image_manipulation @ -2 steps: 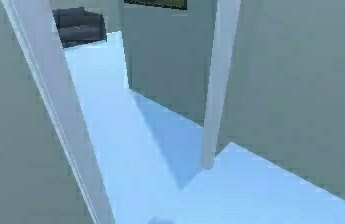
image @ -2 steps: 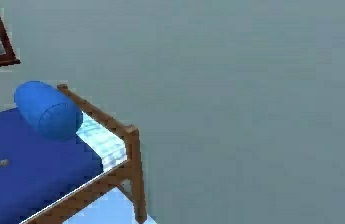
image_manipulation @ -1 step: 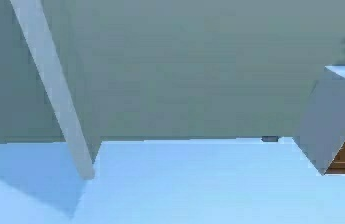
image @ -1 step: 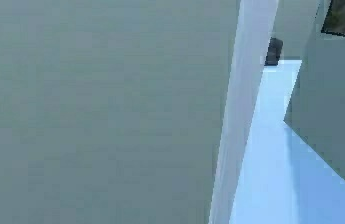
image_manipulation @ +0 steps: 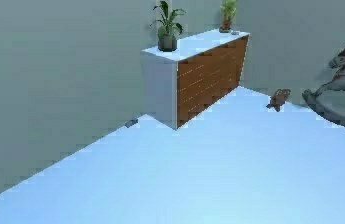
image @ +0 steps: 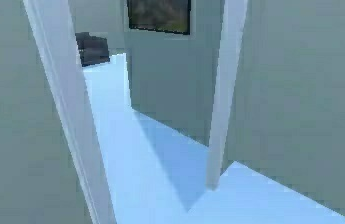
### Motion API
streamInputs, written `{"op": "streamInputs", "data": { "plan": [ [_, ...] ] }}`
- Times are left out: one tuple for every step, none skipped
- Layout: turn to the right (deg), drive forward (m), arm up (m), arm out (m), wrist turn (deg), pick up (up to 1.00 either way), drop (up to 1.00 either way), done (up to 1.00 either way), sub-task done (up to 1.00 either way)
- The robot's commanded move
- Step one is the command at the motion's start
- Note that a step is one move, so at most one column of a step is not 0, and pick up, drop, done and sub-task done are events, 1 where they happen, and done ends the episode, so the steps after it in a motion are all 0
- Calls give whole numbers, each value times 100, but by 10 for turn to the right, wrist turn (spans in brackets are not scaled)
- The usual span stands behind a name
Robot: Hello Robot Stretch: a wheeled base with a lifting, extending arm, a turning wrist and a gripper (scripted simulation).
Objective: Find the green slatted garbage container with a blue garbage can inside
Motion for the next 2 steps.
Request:
{"op": "streamInputs", "data": {
  "plan": [
    [420,0,0,0,0,0,0,0,0],
    [0,75,0,0,0,0,0,0,0]
  ]
}}
